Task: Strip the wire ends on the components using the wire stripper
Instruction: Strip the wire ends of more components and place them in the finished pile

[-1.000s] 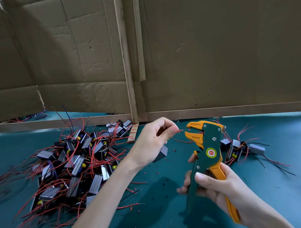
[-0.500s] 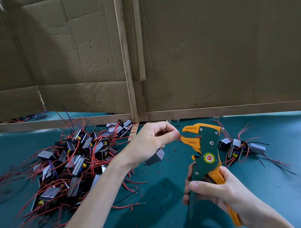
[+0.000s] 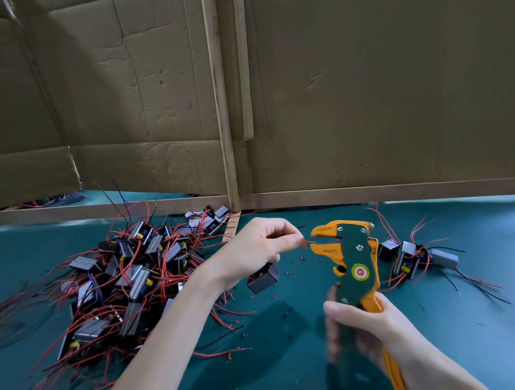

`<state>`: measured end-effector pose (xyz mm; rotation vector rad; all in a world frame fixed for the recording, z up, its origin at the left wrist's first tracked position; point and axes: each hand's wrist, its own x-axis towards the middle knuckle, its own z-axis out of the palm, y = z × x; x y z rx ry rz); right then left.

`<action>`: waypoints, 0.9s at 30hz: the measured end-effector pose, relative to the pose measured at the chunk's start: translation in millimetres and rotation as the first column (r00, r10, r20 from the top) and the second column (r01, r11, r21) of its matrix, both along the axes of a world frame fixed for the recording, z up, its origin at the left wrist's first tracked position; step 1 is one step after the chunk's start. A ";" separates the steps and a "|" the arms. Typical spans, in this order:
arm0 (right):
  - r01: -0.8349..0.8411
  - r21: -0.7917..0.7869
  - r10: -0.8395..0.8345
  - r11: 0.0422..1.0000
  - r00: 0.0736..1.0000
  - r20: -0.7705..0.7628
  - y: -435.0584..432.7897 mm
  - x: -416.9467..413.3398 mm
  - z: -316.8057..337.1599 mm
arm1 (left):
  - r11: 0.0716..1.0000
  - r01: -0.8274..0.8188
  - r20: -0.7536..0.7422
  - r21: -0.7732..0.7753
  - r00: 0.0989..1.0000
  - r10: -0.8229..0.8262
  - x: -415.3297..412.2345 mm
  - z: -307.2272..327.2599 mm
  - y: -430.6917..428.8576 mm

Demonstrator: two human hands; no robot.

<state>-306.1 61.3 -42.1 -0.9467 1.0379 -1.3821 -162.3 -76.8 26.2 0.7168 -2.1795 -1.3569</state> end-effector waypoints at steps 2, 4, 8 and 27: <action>-0.067 0.011 0.065 0.998 0.985 0.159 -2.7 -3.9 -2.3 | 0.999 -0.030 -0.020 0.009 0.999 0.031 2.3 -0.7 -3.5; -0.052 0.014 0.048 0.999 0.975 0.217 -5.2 -6.0 -4.4 | 0.998 -0.055 -0.033 -0.027 0.998 0.054 2.4 -1.2 -5.3; -0.023 0.063 0.007 0.998 0.972 0.235 -7.1 -12.7 -2.2 | 0.968 -0.171 -0.091 -0.183 0.984 0.156 0.2 2.2 -6.3; -0.007 0.332 -0.110 0.943 0.937 0.332 -20.4 -27.9 -16.8 | 0.939 0.135 0.082 -0.316 0.990 -0.115 -125.7 -5.1 41.4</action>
